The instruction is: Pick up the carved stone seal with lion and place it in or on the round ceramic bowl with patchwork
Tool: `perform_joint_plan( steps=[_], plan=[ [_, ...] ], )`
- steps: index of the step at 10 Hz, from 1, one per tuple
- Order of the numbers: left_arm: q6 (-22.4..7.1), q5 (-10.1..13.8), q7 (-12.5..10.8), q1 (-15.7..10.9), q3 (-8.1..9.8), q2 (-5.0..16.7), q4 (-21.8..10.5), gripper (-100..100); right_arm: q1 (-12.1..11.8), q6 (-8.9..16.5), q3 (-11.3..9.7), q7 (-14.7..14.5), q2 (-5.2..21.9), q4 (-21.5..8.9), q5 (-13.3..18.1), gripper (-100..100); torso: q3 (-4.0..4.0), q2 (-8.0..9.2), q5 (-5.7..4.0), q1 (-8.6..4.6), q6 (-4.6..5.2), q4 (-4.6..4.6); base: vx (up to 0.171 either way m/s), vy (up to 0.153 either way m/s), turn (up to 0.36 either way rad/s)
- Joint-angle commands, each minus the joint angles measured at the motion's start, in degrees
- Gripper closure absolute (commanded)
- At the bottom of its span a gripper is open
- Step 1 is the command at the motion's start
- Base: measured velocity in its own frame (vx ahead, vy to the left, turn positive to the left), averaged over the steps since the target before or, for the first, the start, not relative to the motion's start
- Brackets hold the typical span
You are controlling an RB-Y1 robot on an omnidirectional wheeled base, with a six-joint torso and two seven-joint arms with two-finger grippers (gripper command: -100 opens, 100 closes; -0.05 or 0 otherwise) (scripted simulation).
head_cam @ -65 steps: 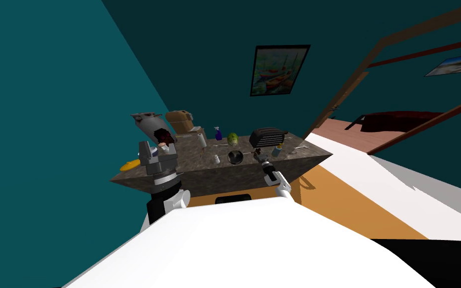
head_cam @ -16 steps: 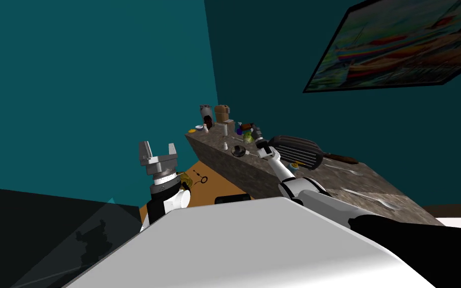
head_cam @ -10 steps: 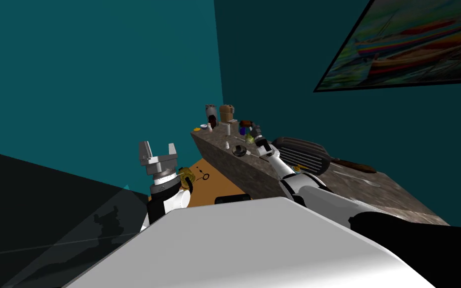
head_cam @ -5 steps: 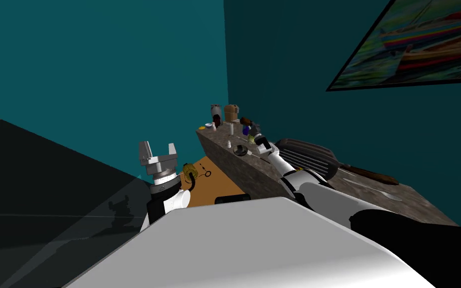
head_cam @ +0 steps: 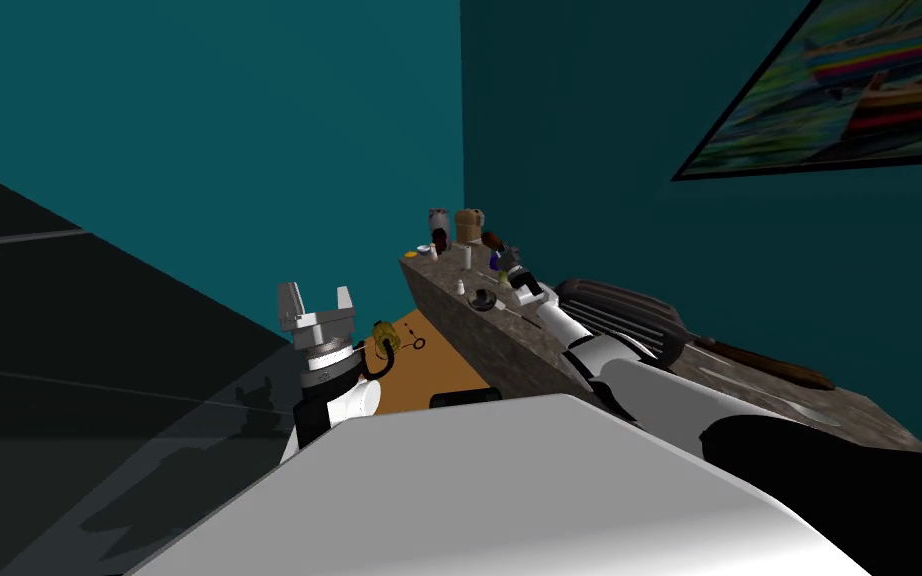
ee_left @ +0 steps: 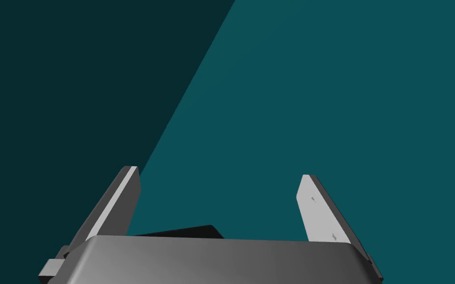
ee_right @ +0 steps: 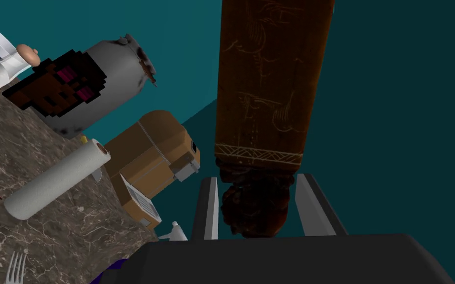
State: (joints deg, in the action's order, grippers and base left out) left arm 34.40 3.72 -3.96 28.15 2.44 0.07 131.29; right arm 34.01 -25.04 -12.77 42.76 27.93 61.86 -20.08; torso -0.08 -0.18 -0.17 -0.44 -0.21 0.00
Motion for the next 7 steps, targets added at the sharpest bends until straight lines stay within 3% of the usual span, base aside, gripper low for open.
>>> perform_joint_plan(
  steps=[1,2,3,5,6,7],
  plan=[
    [0.0,0.0,0.0,0.0,0.00,0.0,0.0,0,0.6,0.4,-1.0,2.9,0.6,-0.4,-1.3,100,0.00,0.00,0.00,0.00,0.00,0.00,-0.040,-0.073,0.200],
    [0.0,0.0,0.0,0.0,0.00,0.0,0.0,0,0.6,0.4,-1.0,4.2,0.6,-0.4,-1.3,100,0.00,0.01,-0.01,0.02,0.06,0.00,-0.024,-0.031,0.014],
    [0.0,0.0,0.0,0.0,0.00,0.0,0.0,0,1.7,1.0,-3.0,6.1,1.7,-1.4,-4.1,100,0.00,-0.01,0.01,0.08,0.16,0.01,-0.039,-0.057,0.201],
    [0.0,0.0,0.0,0.0,0.00,0.0,0.0,0,1.7,1.0,-3.0,8.9,1.7,-1.4,-4.1,100,0.03,0.05,0.02,0.04,0.07,0.01,-0.044,-0.054,0.102],
    [0.0,0.0,0.0,0.0,0.00,0.0,0.0,0,2.6,1.6,-5.0,10.8,2.8,-2.3,-6.7,100,0.03,0.03,0.03,0.09,0.16,0.02,-0.053,-0.062,0.217],
    [0.0,0.0,0.0,0.0,0.00,0.0,0.0,0,2.6,1.6,-5.0,12.3,2.8,-2.3,-6.7,100,0.03,0.06,0.05,0.07,0.01,0.01,-0.056,-0.072,0.171]
  ],
)
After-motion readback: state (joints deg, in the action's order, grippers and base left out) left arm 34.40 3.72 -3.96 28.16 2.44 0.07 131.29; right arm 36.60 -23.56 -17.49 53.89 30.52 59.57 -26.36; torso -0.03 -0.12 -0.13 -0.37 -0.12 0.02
